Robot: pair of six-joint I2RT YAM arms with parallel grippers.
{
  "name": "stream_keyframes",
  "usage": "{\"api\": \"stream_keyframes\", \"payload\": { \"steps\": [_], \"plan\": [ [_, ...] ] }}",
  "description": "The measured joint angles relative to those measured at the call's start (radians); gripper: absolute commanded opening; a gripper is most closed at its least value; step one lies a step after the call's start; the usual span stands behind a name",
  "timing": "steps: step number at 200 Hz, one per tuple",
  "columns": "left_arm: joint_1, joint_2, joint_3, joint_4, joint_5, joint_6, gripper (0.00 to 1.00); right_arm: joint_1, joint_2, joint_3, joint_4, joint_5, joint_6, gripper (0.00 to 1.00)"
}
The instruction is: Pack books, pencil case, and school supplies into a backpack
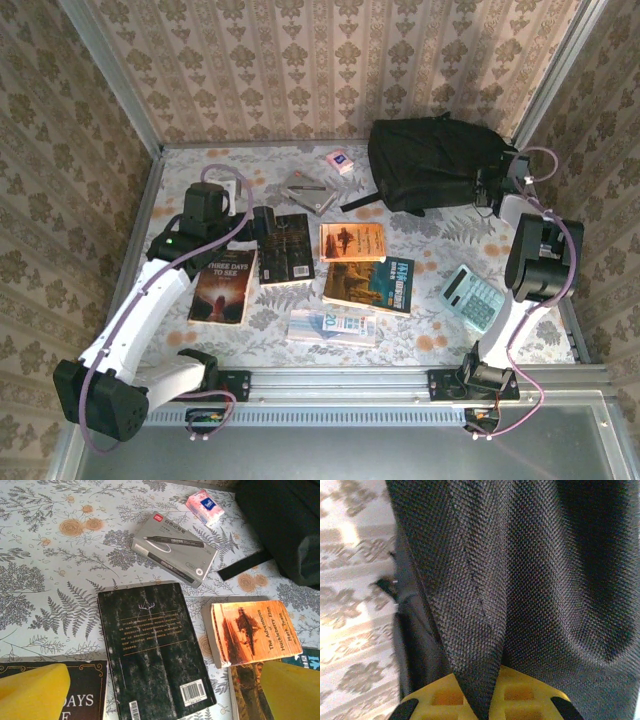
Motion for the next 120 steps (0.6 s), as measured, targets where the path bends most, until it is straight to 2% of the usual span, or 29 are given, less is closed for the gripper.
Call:
{"api": "stream_keyframes", "payload": {
  "steps": [66, 120],
  "plan": [
    [0.000, -0.009, -0.007, 0.003, -0.003, 0.000, 1.00, 0.136, -0.108, 0.037, -0.025, 0.056, 0.127, 0.00],
    [-0.002, -0.043, -0.007, 0.003, -0.027, 0.000, 1.00, 0.211, -0.160, 0.053, -0.033, 0.140, 0.162, 0.00]
  ]
}}
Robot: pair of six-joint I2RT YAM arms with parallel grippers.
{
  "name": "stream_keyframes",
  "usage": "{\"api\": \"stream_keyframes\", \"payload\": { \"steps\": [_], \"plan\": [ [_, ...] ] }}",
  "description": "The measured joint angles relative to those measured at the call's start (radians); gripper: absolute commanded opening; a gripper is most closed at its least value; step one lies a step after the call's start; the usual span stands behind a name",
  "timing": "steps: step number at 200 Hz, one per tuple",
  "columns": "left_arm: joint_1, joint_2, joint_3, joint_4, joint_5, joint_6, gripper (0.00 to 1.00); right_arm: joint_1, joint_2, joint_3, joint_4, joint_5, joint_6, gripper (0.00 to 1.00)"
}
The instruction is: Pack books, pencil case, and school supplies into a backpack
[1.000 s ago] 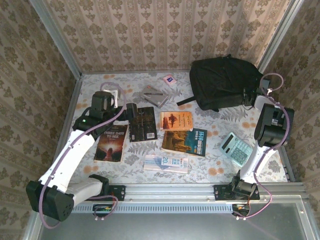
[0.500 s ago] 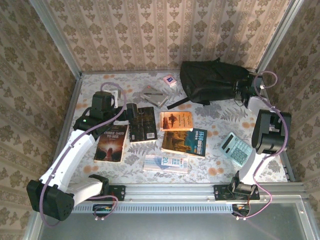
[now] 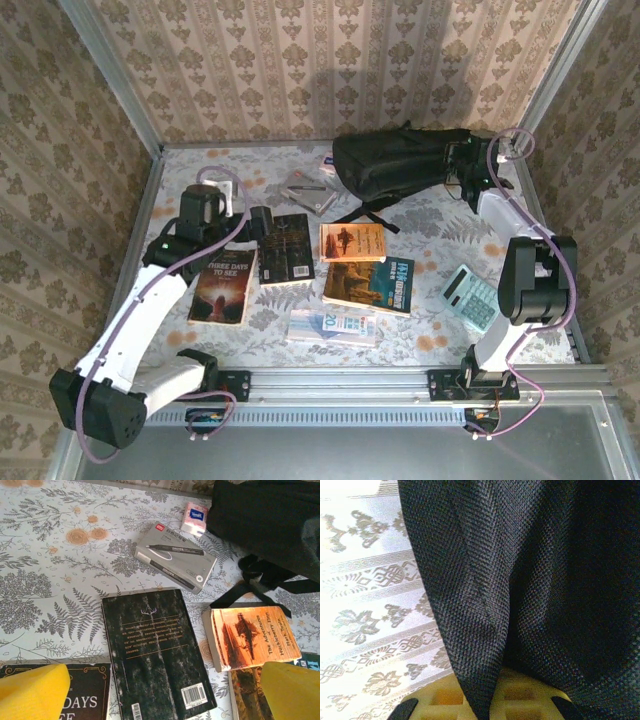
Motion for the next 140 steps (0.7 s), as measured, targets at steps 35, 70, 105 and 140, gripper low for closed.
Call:
{"api": "stream_keyframes", "payload": {
  "steps": [35, 70, 105, 140],
  "plan": [
    [0.000, -0.016, 0.000, -0.001, -0.034, -0.001, 1.00, 0.016, -0.034, 0.054, -0.024, 0.055, 0.003, 0.00],
    [-0.005, -0.035, 0.000, -0.004, -0.069, 0.000, 1.00, 0.034, -0.041, 0.146, -0.061, 0.111, 0.000, 0.00],
    [-0.005, -0.058, 0.000, -0.005, -0.100, -0.001, 1.00, 0.114, -0.080, 0.182, -0.126, 0.181, -0.013, 0.00],
    [-0.006, -0.082, 0.000, -0.005, -0.125, -0.001, 1.00, 0.214, -0.110, 0.201, -0.188, 0.221, -0.010, 0.00]
  ]
}}
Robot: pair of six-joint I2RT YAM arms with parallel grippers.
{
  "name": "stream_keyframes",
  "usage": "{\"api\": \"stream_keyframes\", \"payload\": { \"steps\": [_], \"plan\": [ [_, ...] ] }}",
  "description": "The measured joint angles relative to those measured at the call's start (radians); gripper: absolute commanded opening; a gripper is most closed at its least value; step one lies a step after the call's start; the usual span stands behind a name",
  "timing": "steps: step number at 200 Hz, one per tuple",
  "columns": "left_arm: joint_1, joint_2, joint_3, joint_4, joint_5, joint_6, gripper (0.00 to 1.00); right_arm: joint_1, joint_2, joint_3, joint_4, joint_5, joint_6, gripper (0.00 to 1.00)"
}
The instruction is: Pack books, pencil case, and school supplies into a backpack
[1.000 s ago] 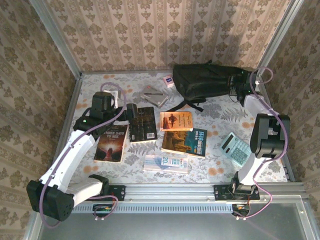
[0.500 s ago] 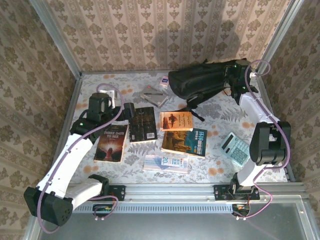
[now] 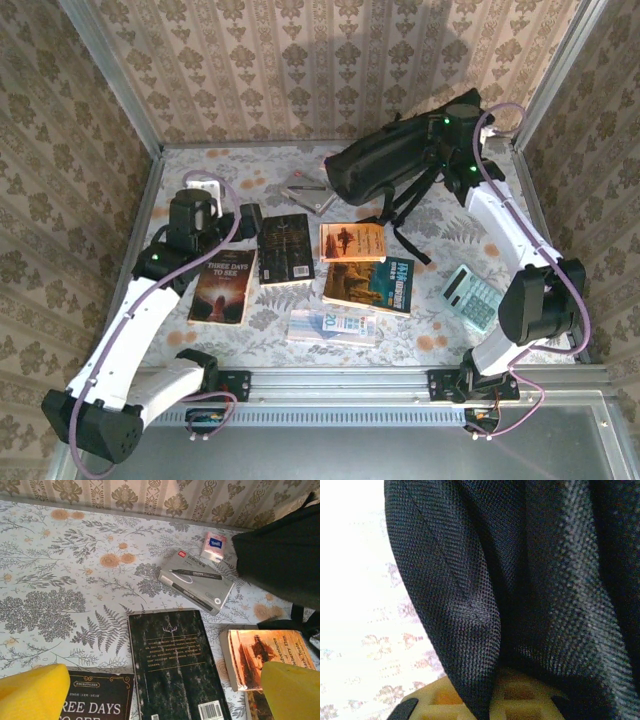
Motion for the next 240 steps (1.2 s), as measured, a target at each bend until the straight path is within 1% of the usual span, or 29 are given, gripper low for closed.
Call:
{"api": "stream_keyframes", "payload": {
  "steps": [31, 49, 63, 80, 95, 96, 105, 106, 110, 111, 115, 123, 140, 157, 167, 180, 189, 195, 200, 204, 220, 225, 229, 240],
  "plan": [
    [-0.001, -0.006, 0.000, -0.002, -0.016, 0.000, 1.00, 0.087, -0.002, 0.045, -0.070, 0.055, -0.004, 0.00],
    [-0.001, -0.010, 0.000, -0.003, -0.022, 0.000, 1.00, 0.132, -0.015, 0.038, -0.066, 0.095, -0.018, 0.00],
    [-0.001, -0.015, 0.000, -0.006, -0.027, 0.000, 1.00, 0.162, -0.045, -0.015, -0.046, 0.121, -0.025, 0.00],
    [-0.003, -0.026, -0.001, -0.007, -0.033, 0.000, 1.00, 0.205, -0.116, -0.141, -0.004, 0.154, -0.032, 0.00],
    [-0.006, -0.029, -0.001, -0.007, -0.036, 0.000, 1.00, 0.243, -0.174, -0.258, 0.037, 0.174, -0.044, 0.11],
    [-0.006, -0.029, -0.001, -0.007, -0.036, 0.000, 1.00, 0.253, -0.192, -0.298, 0.050, 0.178, -0.045, 0.13],
    [-0.006, -0.028, -0.002, -0.007, -0.036, 0.000, 1.00, 0.276, -0.234, -0.382, 0.057, 0.186, -0.053, 0.20],
    [-0.006, -0.027, -0.002, -0.007, -0.036, 0.000, 1.00, 0.280, -0.242, -0.399, 0.060, 0.188, -0.056, 0.22],
    [-0.006, -0.027, -0.002, -0.008, -0.036, 0.000, 1.00, 0.288, -0.256, -0.439, 0.058, 0.190, -0.058, 0.25],
    [-0.006, -0.027, -0.002, -0.008, -0.036, 0.000, 1.00, 0.288, -0.256, -0.439, 0.058, 0.190, -0.058, 0.27],
    [-0.006, -0.026, -0.002, -0.008, -0.035, -0.001, 1.00, 0.303, -0.277, -0.476, 0.055, 0.191, -0.060, 0.32],
    [-0.006, -0.019, -0.003, -0.009, -0.032, -0.003, 1.00, 0.322, -0.303, -0.541, 0.061, 0.190, -0.073, 0.38],
    [-0.006, 0.012, -0.002, -0.011, -0.010, -0.020, 1.00, 0.360, -0.346, -0.674, 0.074, 0.180, -0.094, 0.47],
    [-0.006, 0.060, -0.002, -0.015, 0.021, -0.041, 1.00, 0.378, -0.357, -0.776, 0.087, 0.128, -0.140, 0.54],
    [-0.006, 0.087, -0.003, -0.018, 0.039, -0.055, 1.00, 0.379, -0.357, -0.808, 0.087, 0.101, -0.169, 0.58],
    [-0.006, 0.119, -0.003, -0.026, 0.065, -0.079, 1.00, 0.378, -0.357, -0.832, 0.082, 0.060, -0.219, 0.70],
    [-0.007, 0.135, -0.003, -0.030, 0.082, -0.096, 1.00, 0.378, -0.358, -0.838, 0.073, 0.028, -0.257, 0.73],
    [-0.010, 0.146, -0.003, -0.032, 0.092, -0.110, 1.00, 0.376, -0.359, -0.838, 0.063, -0.001, -0.298, 0.77],
    [-0.012, 0.153, -0.003, -0.032, 0.098, -0.122, 1.00, 0.373, -0.361, -0.838, 0.055, -0.029, -0.335, 0.79],
    [-0.015, 0.161, -0.003, -0.033, 0.105, -0.133, 1.00, 0.372, -0.364, -0.837, 0.046, -0.050, -0.362, 0.82],
    [-0.039, 0.193, -0.003, -0.037, 0.119, -0.177, 1.00, 0.371, -0.365, -0.811, -0.023, -0.130, -0.479, 0.86],
    [-0.043, 0.198, -0.003, -0.037, 0.121, -0.185, 1.00, 0.371, -0.365, -0.802, -0.042, -0.148, -0.503, 0.89],
    [-0.056, 0.212, -0.002, -0.037, 0.126, -0.202, 1.00, 0.371, -0.365, -0.795, -0.055, -0.159, -0.527, 0.94],
    [-0.087, 0.240, -0.001, -0.037, 0.127, -0.238, 1.00, 0.371, -0.366, -0.757, -0.113, -0.204, -0.598, 0.97]
  ]
}}
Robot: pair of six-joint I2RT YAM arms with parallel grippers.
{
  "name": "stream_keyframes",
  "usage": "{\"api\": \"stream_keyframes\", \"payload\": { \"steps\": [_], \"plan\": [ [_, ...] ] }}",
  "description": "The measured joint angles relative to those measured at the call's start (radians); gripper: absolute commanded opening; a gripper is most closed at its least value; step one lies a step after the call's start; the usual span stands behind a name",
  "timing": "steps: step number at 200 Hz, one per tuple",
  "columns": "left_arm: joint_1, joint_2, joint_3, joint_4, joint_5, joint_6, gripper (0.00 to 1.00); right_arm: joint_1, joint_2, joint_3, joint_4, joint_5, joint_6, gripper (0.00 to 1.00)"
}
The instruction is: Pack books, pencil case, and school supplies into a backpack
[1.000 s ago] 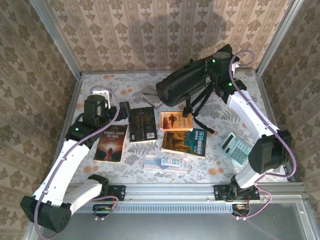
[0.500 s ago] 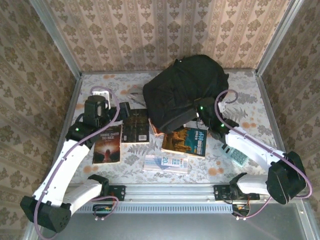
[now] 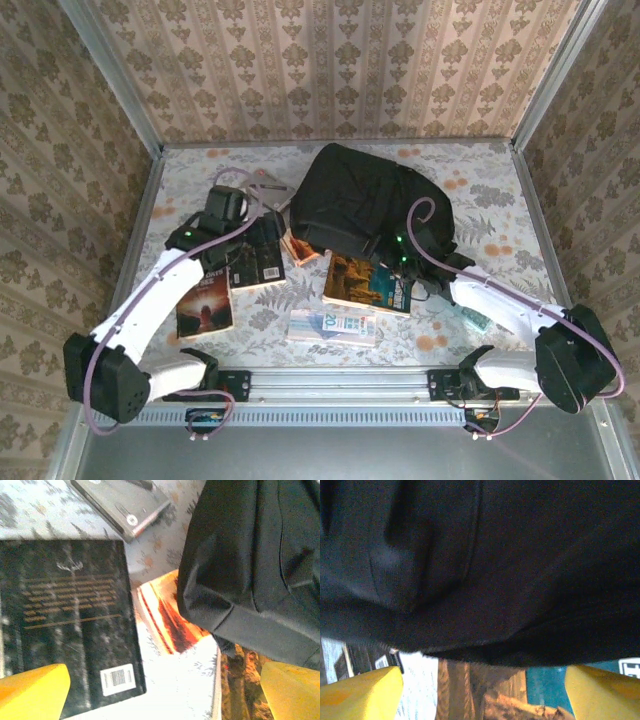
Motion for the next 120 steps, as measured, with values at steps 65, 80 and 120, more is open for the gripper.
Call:
{"api": "stream_keyframes", "payload": {
  "steps": [65, 80, 120],
  "plan": [
    [-0.150, 0.197, 0.110, 0.032, 0.013, -0.171, 0.94, -0.045, -0.104, 0.077, -0.178, -0.123, -0.200, 0.83],
    [-0.164, 0.256, 0.163, 0.048, 0.006, -0.216, 0.87, -0.073, -0.163, 0.117, -0.217, -0.048, -0.195, 0.76],
    [-0.186, 0.388, 0.226, 0.117, 0.003, -0.308, 0.77, -0.241, -0.348, 0.095, -0.204, 0.089, -0.104, 0.73]
  ]
}}
